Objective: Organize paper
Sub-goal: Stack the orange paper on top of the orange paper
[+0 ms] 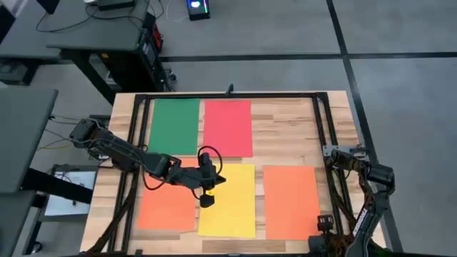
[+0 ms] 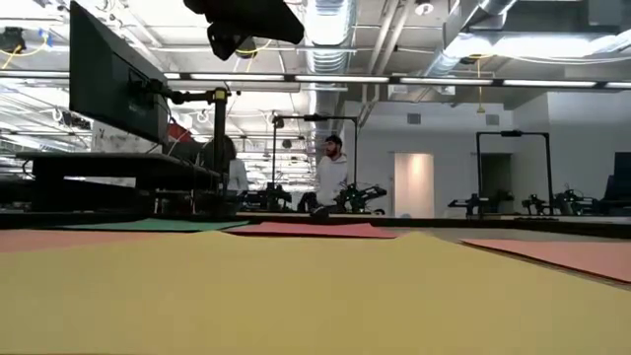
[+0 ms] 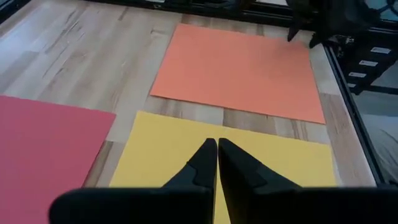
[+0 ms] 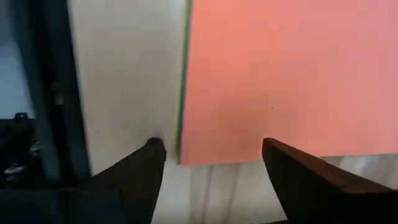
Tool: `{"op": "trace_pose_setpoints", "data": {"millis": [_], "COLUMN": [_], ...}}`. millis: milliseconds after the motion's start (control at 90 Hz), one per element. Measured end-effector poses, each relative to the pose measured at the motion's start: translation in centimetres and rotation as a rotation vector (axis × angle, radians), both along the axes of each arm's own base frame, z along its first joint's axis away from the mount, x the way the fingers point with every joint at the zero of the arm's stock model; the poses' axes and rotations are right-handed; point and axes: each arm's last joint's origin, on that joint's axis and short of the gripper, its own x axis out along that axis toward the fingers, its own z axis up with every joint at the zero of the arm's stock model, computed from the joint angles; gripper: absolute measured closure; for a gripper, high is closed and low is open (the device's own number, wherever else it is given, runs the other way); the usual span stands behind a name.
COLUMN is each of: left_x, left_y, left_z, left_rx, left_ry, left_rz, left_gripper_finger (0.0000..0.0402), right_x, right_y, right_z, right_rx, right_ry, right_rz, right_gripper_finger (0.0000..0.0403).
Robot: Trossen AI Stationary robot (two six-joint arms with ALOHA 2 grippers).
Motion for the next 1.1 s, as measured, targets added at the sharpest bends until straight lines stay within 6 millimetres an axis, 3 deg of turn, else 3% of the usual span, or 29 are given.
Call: {"op": "trace_pose_setpoints", "data": {"millis": [356, 811, 1100], "left_x": [0.0, 0.0, 0.0], "left_y": [0.0, 0.0, 0.0], "left_z": [0.0, 0.0, 0.01], "left_rx": [0.0, 0.0, 0.0], "left_ry": [0.0, 0.0, -0.001], "left_rz": [0.0, 0.0, 0.0], "left_gripper_finger": [0.0402, 0.0402, 0.0402], "right_x": [-0.05, -0.06, -0.09], "right_y": [-0.06, -0.05, -0.12], "right_z": [-0.17, -0.33, -0.26], "right_rx": [0.006, 0.007, -0.008], "right_ry": [0.012, 0.024, 0.029], "right_rz": [-0.005, 0.003, 0.003], "right_gripper_finger": [0.0151, 0.0286, 0.031]}}
